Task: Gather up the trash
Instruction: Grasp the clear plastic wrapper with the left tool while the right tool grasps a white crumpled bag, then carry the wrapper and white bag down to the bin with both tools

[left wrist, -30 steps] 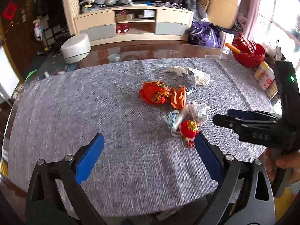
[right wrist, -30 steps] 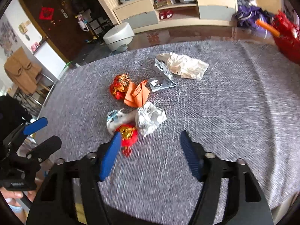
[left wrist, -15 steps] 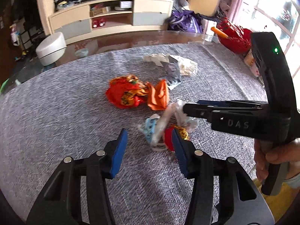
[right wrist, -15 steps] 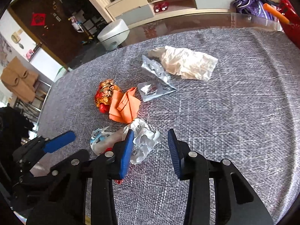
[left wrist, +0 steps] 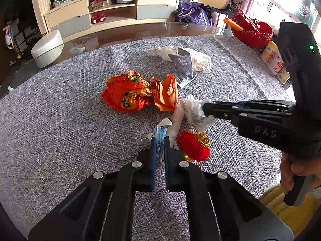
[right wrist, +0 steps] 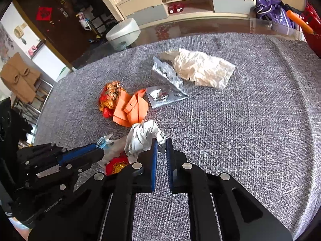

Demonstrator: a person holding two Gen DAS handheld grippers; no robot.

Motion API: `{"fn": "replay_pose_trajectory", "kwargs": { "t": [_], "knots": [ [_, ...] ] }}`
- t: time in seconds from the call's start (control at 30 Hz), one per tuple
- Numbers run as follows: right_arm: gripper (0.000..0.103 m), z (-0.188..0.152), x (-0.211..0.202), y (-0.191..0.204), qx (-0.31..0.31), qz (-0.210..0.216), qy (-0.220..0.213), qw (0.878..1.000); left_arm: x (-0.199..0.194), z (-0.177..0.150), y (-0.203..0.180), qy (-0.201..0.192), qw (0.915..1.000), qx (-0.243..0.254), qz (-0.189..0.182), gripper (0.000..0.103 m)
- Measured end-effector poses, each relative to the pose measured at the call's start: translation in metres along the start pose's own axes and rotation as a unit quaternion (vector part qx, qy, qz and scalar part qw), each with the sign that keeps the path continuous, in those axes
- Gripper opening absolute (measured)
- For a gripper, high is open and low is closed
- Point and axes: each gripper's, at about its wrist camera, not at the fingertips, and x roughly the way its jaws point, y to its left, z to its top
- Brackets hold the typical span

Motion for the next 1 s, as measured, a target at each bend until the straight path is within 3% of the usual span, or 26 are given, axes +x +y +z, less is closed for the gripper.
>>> {"fn": "replay_pose_trajectory", "kwargs": {
  "t": [0.5,0.87,1.0],
  "knots": [
    [0.01,-0.004,-0.065,0.001,-0.02,-0.007,-0.076,0.997,-0.087,0.0,0.004,-0.086,0.9955,-0.011,0.036,0.005],
    [0.01,-0.06,-0.117,0.028,-0.073,-0.024,-0.095,0.992,-0.145,-0.048,-0.041,-0.111,0.9928,-0.014,0.045,0.005],
    [0.01,-0.088,-0.119,0.025,-0.062,-0.011,-0.076,0.995,-0.15,-0.068,-0.055,-0.109,0.9933,-0.019,0.036,0.005]
  ]
}}
